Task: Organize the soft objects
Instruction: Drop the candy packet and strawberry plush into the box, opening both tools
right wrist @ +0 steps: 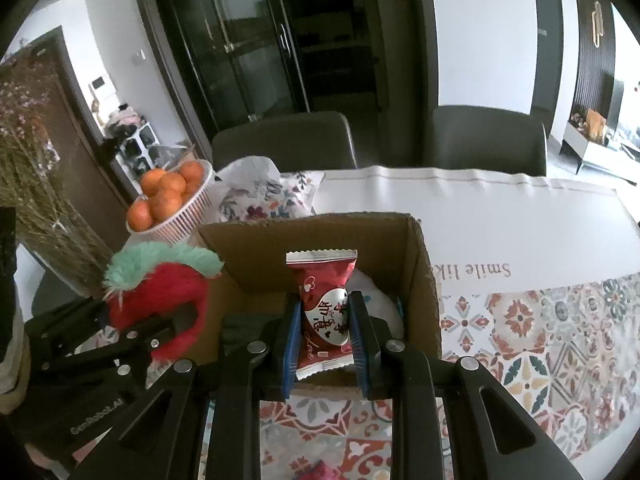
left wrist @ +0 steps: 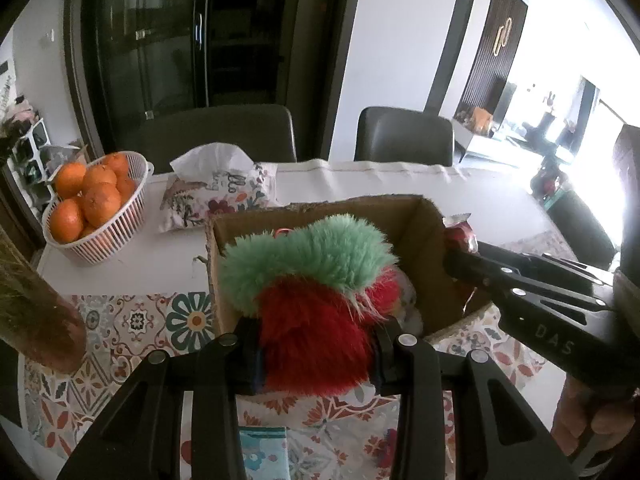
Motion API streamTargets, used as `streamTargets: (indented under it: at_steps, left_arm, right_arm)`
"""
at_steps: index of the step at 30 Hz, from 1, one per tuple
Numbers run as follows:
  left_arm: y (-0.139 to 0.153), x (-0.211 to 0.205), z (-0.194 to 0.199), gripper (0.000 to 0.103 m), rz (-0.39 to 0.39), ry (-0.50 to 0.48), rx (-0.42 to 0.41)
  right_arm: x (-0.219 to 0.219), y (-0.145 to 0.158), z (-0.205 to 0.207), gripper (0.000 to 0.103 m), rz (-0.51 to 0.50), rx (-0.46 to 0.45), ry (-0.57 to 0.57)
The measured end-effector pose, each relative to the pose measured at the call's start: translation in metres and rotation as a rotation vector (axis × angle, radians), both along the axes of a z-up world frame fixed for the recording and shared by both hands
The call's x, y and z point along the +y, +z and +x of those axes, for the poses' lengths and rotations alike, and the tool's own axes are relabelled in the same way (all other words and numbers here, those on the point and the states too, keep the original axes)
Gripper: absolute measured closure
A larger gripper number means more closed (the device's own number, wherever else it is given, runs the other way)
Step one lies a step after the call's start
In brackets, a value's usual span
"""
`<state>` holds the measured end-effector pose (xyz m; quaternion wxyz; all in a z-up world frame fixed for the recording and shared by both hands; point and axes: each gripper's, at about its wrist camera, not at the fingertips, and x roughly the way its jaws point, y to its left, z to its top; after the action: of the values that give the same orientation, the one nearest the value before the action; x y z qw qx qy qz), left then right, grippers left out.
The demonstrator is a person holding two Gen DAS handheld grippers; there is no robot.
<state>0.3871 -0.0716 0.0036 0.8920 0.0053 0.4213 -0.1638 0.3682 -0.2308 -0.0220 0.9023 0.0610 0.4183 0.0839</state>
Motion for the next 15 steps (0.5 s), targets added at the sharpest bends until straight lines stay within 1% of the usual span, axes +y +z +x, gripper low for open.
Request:
streamTargets:
  at_steps: [3, 5, 6, 8, 9, 10, 15]
  left_arm:
    - [-0.007, -0.003, 0.007, 0.064, 0.012, -0.007, 0.015]
    - [-0.012, -0.005, 0.011, 0.061, 0.026, -0.011, 0.023]
    - [-0.014, -0.006, 0.012, 0.06, 0.039, -0.013, 0.024]
    - [-0.016, -0.007, 0.013, 0.053, 0.055, -0.011, 0.028]
    - [-0.017, -0.007, 0.014, 0.051, 0.06, -0.012, 0.03]
    - [-0.018, -0.007, 0.014, 0.05, 0.063, -0.012, 0.031]
    - [-0.019, -0.004, 0.01, 0.049, 0.079, 0.003, 0.037]
  right_arm:
    - [-0.001, -0.008, 0.007, 0.079, 0.004, 0.02, 0.003]
    - [-0.002, -0.013, 0.012, 0.078, 0.013, 0.033, 0.004]
    - [-0.003, -0.016, 0.014, 0.076, 0.018, 0.043, 0.004]
    - [-0.005, -0.019, 0.017, 0.073, 0.025, 0.054, 0.003]
    - [-0.006, -0.02, 0.018, 0.067, 0.024, 0.058, -0.002]
    - [-0.007, -0.021, 0.018, 0.064, 0.018, 0.057, -0.008]
    - [-0.005, -0.018, 0.013, 0.064, -0.013, 0.051, -0.019]
